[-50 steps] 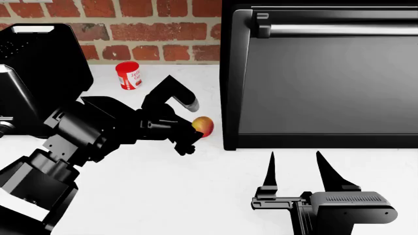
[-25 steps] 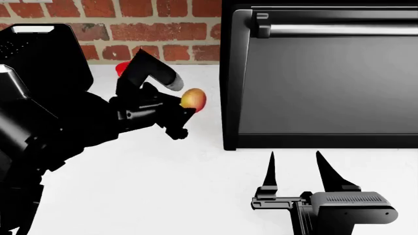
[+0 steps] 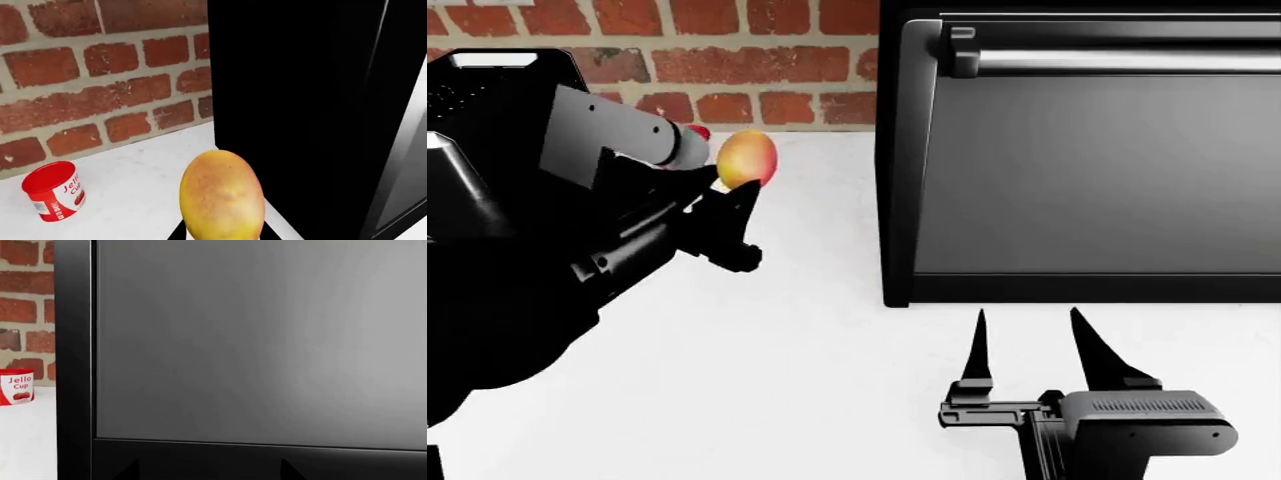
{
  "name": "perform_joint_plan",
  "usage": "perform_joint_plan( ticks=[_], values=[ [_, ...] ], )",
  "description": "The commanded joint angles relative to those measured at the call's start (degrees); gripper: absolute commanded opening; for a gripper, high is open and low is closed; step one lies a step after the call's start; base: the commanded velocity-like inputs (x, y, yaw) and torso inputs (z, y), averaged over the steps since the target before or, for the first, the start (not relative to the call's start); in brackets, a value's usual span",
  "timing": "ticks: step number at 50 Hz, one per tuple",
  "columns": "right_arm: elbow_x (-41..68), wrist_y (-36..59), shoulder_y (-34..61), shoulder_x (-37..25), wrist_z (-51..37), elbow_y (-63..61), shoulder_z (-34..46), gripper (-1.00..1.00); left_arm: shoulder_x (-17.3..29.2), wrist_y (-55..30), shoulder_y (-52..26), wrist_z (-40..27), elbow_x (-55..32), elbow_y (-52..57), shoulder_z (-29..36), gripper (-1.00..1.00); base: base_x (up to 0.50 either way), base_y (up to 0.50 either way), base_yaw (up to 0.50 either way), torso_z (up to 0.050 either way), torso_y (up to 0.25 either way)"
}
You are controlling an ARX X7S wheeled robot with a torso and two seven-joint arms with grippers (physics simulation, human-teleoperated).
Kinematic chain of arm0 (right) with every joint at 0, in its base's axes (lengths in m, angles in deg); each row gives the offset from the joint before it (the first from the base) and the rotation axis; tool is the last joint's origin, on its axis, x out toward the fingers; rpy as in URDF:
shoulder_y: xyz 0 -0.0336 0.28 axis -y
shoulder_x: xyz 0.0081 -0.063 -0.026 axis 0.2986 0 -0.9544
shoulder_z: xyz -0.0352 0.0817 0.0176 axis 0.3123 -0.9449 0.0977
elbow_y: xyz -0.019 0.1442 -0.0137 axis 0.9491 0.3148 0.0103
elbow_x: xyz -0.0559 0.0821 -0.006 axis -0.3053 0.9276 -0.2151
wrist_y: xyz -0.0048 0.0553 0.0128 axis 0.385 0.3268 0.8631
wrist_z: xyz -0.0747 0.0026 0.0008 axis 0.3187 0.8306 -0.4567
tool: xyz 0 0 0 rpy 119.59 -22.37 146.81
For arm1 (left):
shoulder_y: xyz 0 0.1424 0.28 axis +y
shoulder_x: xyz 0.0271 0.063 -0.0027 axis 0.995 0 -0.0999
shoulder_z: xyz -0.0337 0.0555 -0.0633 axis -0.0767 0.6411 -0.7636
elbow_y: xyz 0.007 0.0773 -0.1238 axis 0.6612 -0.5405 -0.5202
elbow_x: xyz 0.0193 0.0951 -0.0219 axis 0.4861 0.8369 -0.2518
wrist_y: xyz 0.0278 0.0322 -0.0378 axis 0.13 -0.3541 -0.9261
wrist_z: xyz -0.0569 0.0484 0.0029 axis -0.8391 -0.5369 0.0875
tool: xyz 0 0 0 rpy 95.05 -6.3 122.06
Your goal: Pick the mango from the counter and place it in the cabinet.
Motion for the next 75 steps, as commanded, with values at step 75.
perform_joint_plan(
  ticks=[75],
  values=[
    [0.4,-0.7,0.7,-0.9,-0.5,1.9,1.7,1.00,7.0,3.4,-16.1,-41.9,-27.4,28.4,-6.1,-1.00,0.00,0.00,0.00,0.000,0.000]
  ],
)
